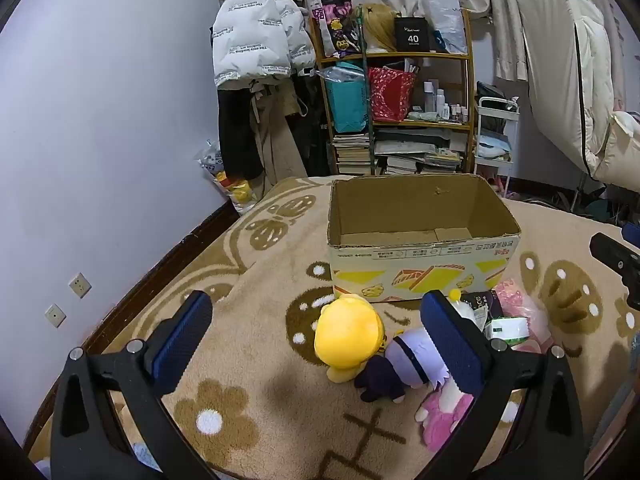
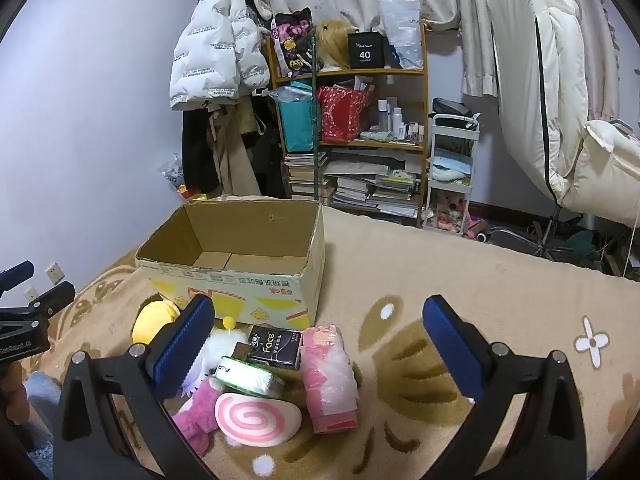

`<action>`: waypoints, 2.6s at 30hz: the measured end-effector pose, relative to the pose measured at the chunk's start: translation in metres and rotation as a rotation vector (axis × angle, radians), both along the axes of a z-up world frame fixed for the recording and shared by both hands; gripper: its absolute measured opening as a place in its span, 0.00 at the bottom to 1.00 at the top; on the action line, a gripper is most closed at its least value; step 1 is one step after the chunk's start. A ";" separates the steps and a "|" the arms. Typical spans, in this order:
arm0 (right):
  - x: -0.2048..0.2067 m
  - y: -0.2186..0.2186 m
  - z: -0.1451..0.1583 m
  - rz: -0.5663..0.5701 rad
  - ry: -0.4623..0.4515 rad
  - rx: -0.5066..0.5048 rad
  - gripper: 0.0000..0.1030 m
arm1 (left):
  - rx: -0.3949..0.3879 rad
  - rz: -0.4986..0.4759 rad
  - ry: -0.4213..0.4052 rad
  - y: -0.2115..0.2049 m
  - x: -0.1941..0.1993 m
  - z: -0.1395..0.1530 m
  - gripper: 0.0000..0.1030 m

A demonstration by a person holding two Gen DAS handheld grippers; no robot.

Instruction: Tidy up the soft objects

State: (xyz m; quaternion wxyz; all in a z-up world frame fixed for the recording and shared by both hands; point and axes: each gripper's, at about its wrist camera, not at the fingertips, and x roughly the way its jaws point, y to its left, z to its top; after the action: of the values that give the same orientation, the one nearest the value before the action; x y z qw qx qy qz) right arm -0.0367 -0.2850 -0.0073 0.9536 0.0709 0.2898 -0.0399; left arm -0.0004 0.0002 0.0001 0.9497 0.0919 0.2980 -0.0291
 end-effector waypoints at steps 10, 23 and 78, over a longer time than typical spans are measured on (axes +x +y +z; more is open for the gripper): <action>0.000 0.002 0.001 0.002 0.007 -0.011 1.00 | 0.009 0.006 0.000 -0.002 -0.004 -0.001 1.00; 0.001 0.000 -0.001 0.006 0.012 -0.010 1.00 | 0.001 0.004 0.000 0.000 -0.002 0.000 1.00; 0.000 0.001 -0.001 0.012 0.009 -0.021 1.00 | 0.008 0.003 0.020 0.000 0.001 -0.004 1.00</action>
State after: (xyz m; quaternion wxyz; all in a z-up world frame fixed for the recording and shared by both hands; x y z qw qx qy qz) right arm -0.0371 -0.2835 -0.0080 0.9533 0.0587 0.2938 -0.0374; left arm 0.0005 0.0003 -0.0039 0.9463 0.0947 0.3077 -0.0273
